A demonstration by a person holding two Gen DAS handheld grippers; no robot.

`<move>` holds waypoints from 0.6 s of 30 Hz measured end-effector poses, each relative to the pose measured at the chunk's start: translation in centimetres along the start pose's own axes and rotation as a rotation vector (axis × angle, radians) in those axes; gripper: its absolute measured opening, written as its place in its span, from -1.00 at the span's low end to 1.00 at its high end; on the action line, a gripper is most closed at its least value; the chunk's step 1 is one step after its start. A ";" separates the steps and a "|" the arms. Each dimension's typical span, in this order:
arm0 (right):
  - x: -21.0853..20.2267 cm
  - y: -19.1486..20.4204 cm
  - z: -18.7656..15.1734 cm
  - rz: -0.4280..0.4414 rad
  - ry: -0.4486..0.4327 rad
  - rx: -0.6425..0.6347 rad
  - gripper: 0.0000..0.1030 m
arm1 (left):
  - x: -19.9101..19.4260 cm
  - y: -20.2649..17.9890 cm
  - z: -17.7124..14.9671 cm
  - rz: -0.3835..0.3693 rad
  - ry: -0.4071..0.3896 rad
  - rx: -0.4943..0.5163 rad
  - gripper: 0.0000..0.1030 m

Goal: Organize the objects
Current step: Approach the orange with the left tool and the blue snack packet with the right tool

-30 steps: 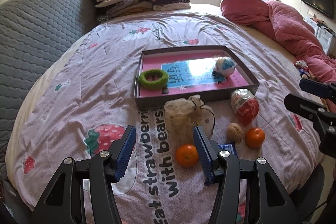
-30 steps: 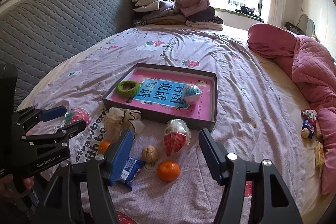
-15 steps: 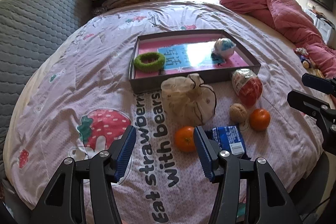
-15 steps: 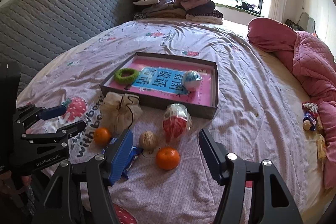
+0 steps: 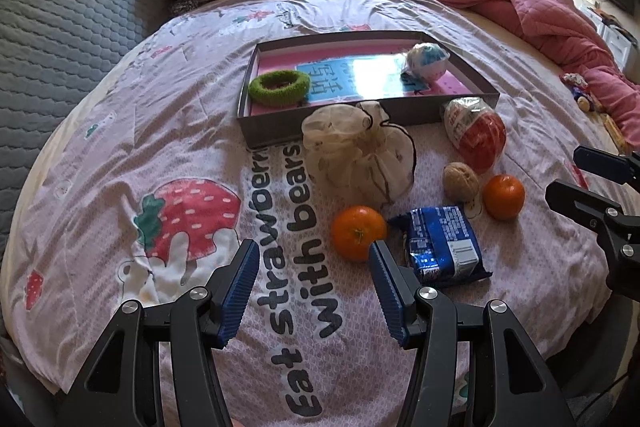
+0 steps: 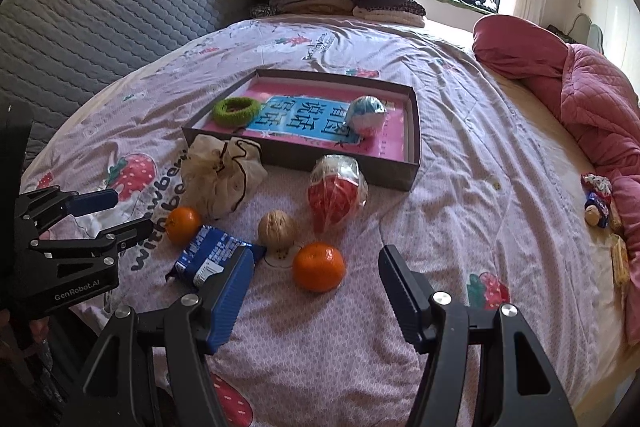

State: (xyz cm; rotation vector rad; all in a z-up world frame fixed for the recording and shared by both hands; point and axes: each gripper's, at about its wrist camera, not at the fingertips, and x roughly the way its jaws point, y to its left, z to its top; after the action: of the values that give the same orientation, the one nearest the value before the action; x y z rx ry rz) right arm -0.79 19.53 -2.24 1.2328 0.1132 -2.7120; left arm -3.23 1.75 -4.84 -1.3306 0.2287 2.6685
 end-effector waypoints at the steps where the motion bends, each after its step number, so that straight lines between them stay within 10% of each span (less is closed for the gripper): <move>1: 0.0 0.0 -0.1 -0.001 0.002 0.000 0.26 | 0.1 -0.1 -0.1 -0.001 0.002 0.003 0.13; 18: 2.4 0.1 -1.5 -0.004 0.055 -0.004 0.26 | 2.0 -0.8 -0.5 -0.029 0.031 0.020 0.13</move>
State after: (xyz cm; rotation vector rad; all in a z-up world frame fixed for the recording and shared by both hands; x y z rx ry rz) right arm -1.23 19.40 -5.01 1.3072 0.1270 -2.6808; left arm -3.87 2.53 -6.81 -1.3598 0.2376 2.6169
